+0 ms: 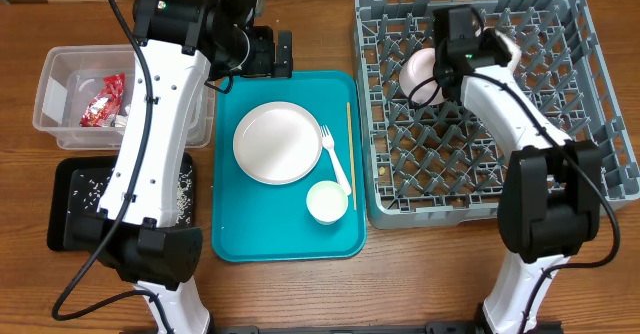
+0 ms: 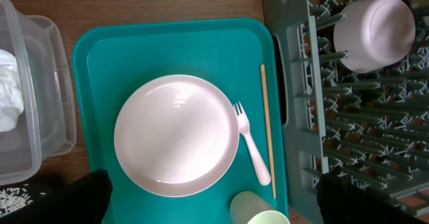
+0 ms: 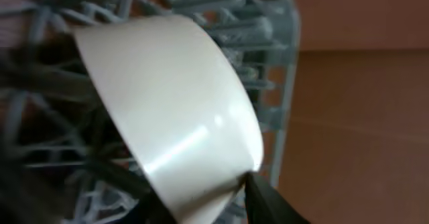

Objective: Sort waste into correct bins and load items into the dishwasher

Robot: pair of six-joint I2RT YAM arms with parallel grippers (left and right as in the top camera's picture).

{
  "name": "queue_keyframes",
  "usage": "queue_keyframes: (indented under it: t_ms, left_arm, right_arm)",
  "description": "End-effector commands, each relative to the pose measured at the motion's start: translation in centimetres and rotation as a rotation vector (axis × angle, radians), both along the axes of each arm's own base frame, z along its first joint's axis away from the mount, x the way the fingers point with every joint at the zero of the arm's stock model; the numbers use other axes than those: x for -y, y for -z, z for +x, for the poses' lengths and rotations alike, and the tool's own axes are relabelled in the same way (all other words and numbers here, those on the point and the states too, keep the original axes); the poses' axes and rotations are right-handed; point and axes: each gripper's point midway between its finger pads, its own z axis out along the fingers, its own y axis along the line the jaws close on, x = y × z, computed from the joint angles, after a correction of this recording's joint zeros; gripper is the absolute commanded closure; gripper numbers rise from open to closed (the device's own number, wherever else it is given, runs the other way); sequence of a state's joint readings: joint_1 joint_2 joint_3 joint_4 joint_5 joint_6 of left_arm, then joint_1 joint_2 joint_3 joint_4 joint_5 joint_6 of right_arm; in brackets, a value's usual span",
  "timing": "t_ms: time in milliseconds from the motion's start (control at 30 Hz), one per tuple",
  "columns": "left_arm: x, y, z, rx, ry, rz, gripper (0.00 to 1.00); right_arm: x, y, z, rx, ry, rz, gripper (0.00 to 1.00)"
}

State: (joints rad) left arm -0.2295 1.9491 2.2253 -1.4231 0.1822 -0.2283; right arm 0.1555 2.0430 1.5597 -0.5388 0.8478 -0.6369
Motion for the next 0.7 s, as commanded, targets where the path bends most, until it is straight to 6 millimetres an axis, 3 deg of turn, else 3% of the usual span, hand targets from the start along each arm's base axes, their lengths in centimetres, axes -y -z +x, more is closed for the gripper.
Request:
queue_keyframes:
  t_ms: [0, 33, 133, 267, 467, 567, 633, 667]
  left_arm:
    - [0.2, -0.1, 0.1, 0.013, 0.020, 0.014, 0.00]
    - [0.2, -0.1, 0.1, 0.013, 0.020, 0.014, 0.00]
    - [0.2, -0.1, 0.1, 0.013, 0.020, 0.014, 0.00]
    - [0.2, -0.1, 0.1, 0.013, 0.020, 0.014, 0.00]
    - [0.2, -0.1, 0.1, 0.013, 0.020, 0.014, 0.00]
    - [0.2, -0.1, 0.1, 0.013, 0.020, 0.014, 0.00]
    - [0.2, -0.1, 0.1, 0.013, 0.020, 0.014, 0.00]
    - [0.2, -0.1, 0.1, 0.013, 0.020, 0.014, 0.00]
  right_arm:
    - [-1.4, 3.0, -0.4, -0.003, 0.018, 0.122, 0.46]
    - [-1.4, 2.9, -0.7, 0.005, 0.033, 0.134, 0.34]
    - [-1.4, 1.8, -1.1, 0.051, 0.075, 0.170, 0.16]
    - [-2.7, -0.5, -1.5, 0.082, 0.035, 0.277, 0.09]
    - [-4.6, -6.6, -2.1, 0.205, -0.049, 0.438, 0.09]
    - [-4.9, -9.5, -2.6, 0.284, -0.058, 0.513, 0.15]
    - [-4.6, -10.8, -2.9, 0.327, -0.046, 0.568, 0.25]
    - [-4.3, -11.1, -3.0, 0.347, -0.028, 0.590, 0.36]
